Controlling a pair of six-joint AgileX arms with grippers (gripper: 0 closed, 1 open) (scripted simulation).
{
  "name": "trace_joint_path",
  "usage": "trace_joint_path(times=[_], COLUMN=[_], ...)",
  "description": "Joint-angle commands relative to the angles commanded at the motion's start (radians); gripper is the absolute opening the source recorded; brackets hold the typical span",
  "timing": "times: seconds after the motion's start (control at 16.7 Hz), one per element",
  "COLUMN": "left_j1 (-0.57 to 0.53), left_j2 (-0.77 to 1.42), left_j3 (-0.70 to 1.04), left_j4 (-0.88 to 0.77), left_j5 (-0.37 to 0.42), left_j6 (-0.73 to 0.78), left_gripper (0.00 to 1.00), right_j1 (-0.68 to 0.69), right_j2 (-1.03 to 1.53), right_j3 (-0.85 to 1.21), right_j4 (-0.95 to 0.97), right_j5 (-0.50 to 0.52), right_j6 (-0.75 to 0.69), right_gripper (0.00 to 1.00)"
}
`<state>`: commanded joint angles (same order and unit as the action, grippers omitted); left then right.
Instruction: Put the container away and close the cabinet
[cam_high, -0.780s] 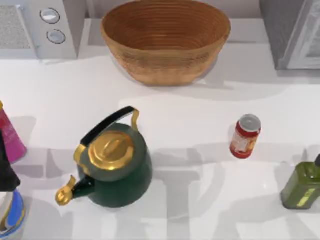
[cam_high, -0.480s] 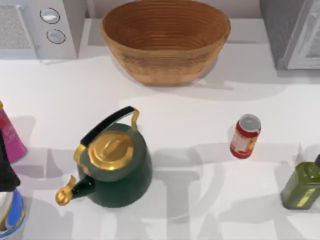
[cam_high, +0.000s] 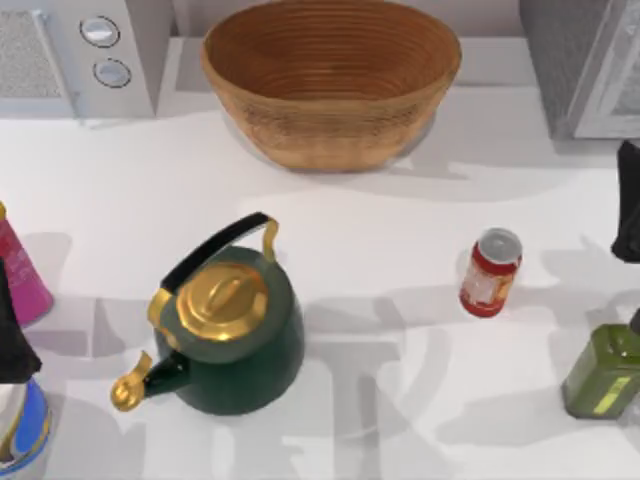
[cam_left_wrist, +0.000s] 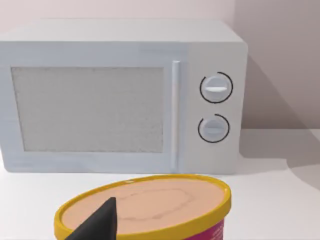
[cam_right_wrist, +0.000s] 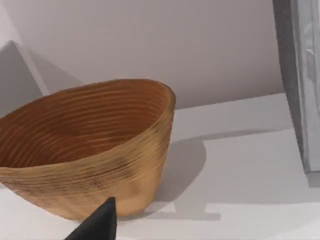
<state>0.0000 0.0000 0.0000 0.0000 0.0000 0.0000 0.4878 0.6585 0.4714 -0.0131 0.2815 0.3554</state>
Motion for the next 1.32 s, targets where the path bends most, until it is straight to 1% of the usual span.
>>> trace_joint_path(times=[0.24, 0.36, 0.54, 0.72, 1.08, 1.32], left_j1=[0.0, 0.0, 0.0, 0.0, 0.0, 0.0], left_j2=[0.0, 0.0, 0.0, 0.0, 0.0, 0.0], left_j3=[0.0, 0.0, 0.0, 0.0, 0.0, 0.0], left_j4=[0.0, 0.0, 0.0, 0.0, 0.0, 0.0], left_j5=[0.0, 0.0, 0.0, 0.0, 0.0, 0.0], left_j6=[0.0, 0.0, 0.0, 0.0, 0.0, 0.0], left_gripper=[1.0, 1.0, 1.0, 1.0, 1.0, 1.0], right_j1=[0.164, 0.207, 0.229, 0.224, 0.222, 0.178], right_j2=[0.42, 0.599, 0.791, 0.888, 0.9, 1.005], right_j3=[0.172, 0.22, 0.247, 0.233, 0.23, 0.308], right_j4=[-0.01, -0.019, -0.039, -0.062, -0.064, -0.018], right_j5=[0.101, 0.136, 0.175, 0.198, 0.198, 0.177], right_j6=[0.134, 0.176, 0.209, 0.216, 0.213, 0.175], right_gripper=[1.0, 1.0, 1.0, 1.0, 1.0, 1.0])
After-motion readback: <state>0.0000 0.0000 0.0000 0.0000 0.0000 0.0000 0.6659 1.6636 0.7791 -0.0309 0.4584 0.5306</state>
